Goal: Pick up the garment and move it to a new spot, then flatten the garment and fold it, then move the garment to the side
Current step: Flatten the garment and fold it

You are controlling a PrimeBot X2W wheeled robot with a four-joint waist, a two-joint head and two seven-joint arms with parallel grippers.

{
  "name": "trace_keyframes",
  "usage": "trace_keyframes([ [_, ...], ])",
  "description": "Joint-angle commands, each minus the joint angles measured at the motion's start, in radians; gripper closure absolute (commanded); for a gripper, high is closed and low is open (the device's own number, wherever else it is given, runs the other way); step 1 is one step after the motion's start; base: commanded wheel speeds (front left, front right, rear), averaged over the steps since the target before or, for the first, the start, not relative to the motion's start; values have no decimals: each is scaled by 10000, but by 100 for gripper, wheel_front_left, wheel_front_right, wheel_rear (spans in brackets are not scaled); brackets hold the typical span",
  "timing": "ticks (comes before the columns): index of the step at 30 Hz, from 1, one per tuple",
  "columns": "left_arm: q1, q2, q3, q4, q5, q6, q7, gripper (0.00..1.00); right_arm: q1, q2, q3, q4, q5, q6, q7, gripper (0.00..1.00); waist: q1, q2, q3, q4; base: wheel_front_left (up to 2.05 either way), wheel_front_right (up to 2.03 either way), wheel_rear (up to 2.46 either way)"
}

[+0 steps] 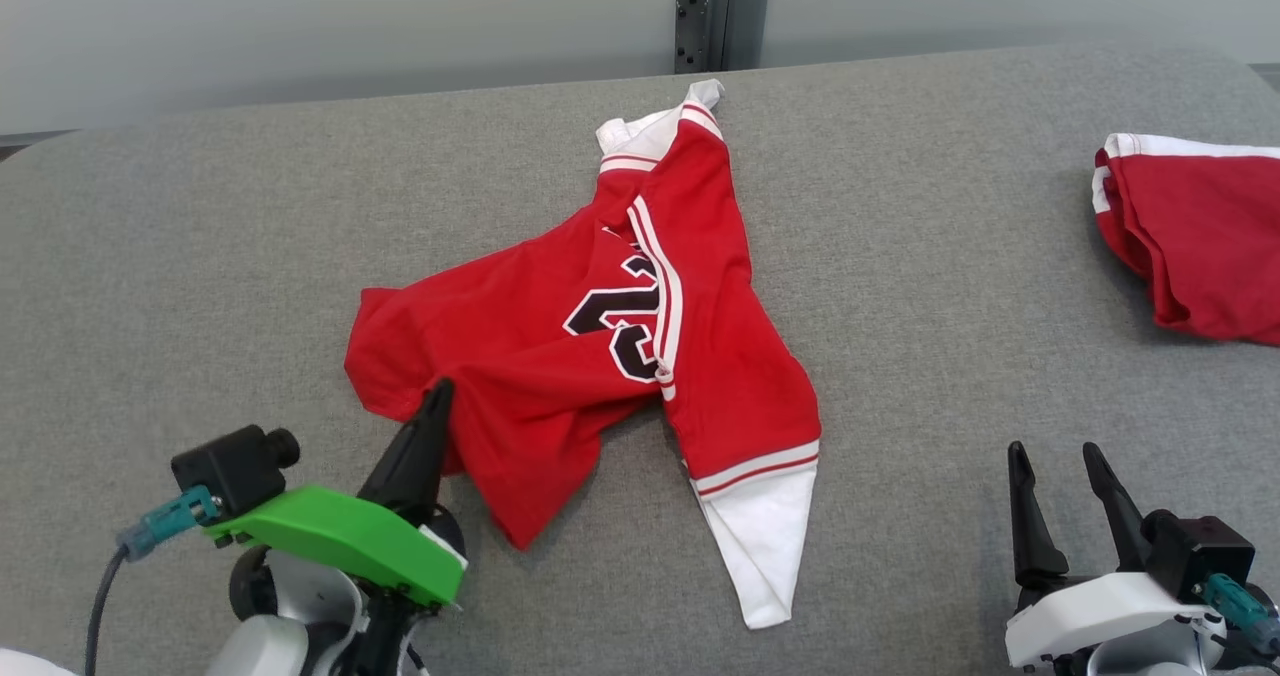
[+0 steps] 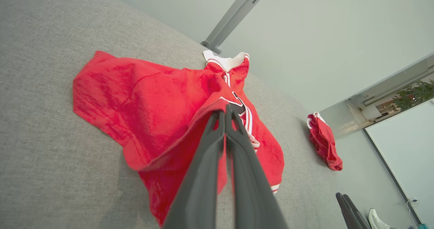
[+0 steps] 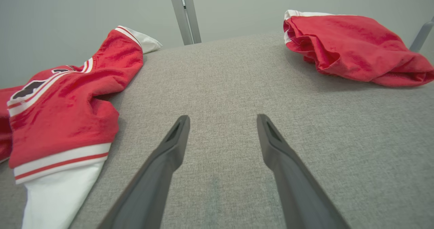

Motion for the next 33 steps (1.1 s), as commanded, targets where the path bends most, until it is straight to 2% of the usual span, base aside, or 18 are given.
trace_keyframes([
  [1, -324, 78, 183, 555, -128, -107, 40, 100, -119, -26, 11, -10, -67, -11, -24, 0, 0, 0, 145, -91, 0, 0, 0],
  [3, -664, 23, 410, 1611, -371, -285, 57, 100, -182, -31, -31, -26, -128, -11, -25, 0, 0, 0, 259, -160, 0, 0, 0],
  [7, -1409, 168, 939, 3856, -155, -514, -637, 100, -258, -25, -55, 1, -238, -11, -24, 0, 0, 0, 464, -335, 0, 0, 0],
  [11, -2117, 191, 1256, 5442, -143, -925, -1236, 100, -251, -23, -157, -29, -316, -11, -24, 0, 0, 0, 557, -420, 0, 0, 0],
  [14, -2559, 186, 1355, 6309, -88, -1262, -1575, 100, -208, -23, -217, -37, -378, -11, -24, 0, 0, 0, 581, -405, 0, 0, 0],
  [20, -3423, 27, 1459, 7763, 194, -1637, -2545, 100, -318, -25, -169, -3, -468, -11, -24, 0, 0, 0, 577, -314, 0, 0, 0],
  [25, -3972, -68, 1100, 8845, 721, -2127, -2855, 100, -373, -26, -94, 40, -520, -11, -24, 0, 0, 0, 553, -246, 0, 0, 0],
  [27, -4124, -41, 1150, 9196, 872, -2164, -3037, 100, -400, -25, -75, 20, -509, -11, -24, 0, 0, 0, 551, -229, 0, 0, 0],
  [28, -4144, -53, 1167, 9386, 1018, -2199, -3095, 87, -405, -25, -54, 12, -510, -11, -24, 0, 0, 0, 542, -228, 0, 0, 0],
  [29, -4165, -95, 1197, 9543, 1110, -2245, -3130, 60, -403, -25, -48, 13, -512, -11, -24, 0, 0, 0, 529, -228, 0, 0, 0],
  [30, -4189, -151, 1270, 9709, 1154, -2276, -3150, 9, -397, -26, -27, 17, -512, -11, -24, 0, 0, 0, 508, -230, 0, 0, 0],
  [31, -4187, -204, 1350, 9838, 1120, -2320, -3166, 9, -388, -25, -12, 15, -504, -11, -24, 0, 0, 0, 482, -238, 0, 0, 0],
  [32, -4169, -206, 1397, 9930, 1173, -2380, -3187, 0, -373, -25, -9, 11, -489, -11, -24, 0, 0, 0, 449, -247, 0, 0, 0],
  [33, -4107, -170, 1406, 10004, 1296, -2399, -3199, 0, -349, -27, -9, -8, -461, -11, -24, 0, 0, 0, 408, -257, 0, 0, 0],
])
